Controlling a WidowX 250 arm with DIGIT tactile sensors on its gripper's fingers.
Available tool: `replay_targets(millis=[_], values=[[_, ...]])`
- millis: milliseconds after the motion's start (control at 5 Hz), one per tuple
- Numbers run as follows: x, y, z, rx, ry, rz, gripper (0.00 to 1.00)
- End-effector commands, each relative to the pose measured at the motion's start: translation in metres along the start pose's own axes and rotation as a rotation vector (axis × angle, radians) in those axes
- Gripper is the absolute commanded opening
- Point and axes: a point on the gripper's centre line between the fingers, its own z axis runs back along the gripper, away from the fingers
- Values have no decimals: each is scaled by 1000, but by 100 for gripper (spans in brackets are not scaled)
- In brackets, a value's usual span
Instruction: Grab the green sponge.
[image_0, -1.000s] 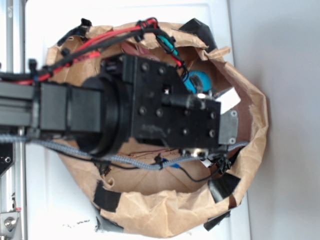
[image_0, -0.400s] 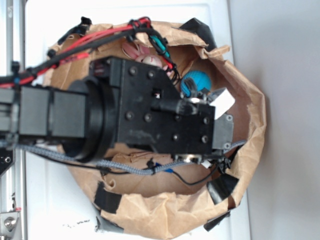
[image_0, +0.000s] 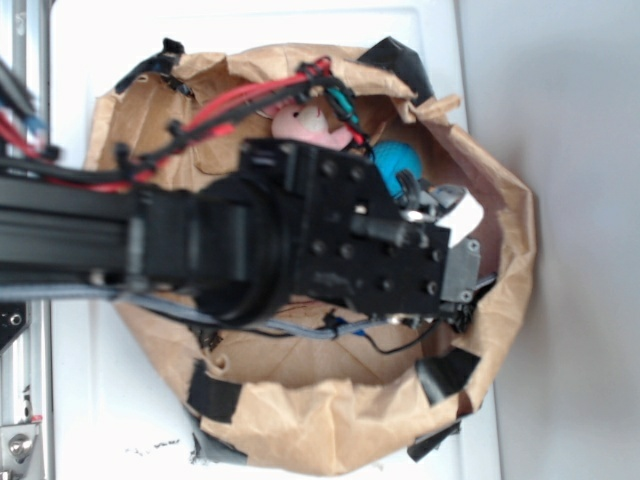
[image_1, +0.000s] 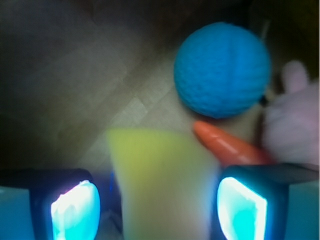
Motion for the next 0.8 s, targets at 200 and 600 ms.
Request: replay_targets(millis=[200, 600], values=[[13, -13, 3, -76, -56, 24, 0], [16, -6, 34, -164, -1, -80, 0]])
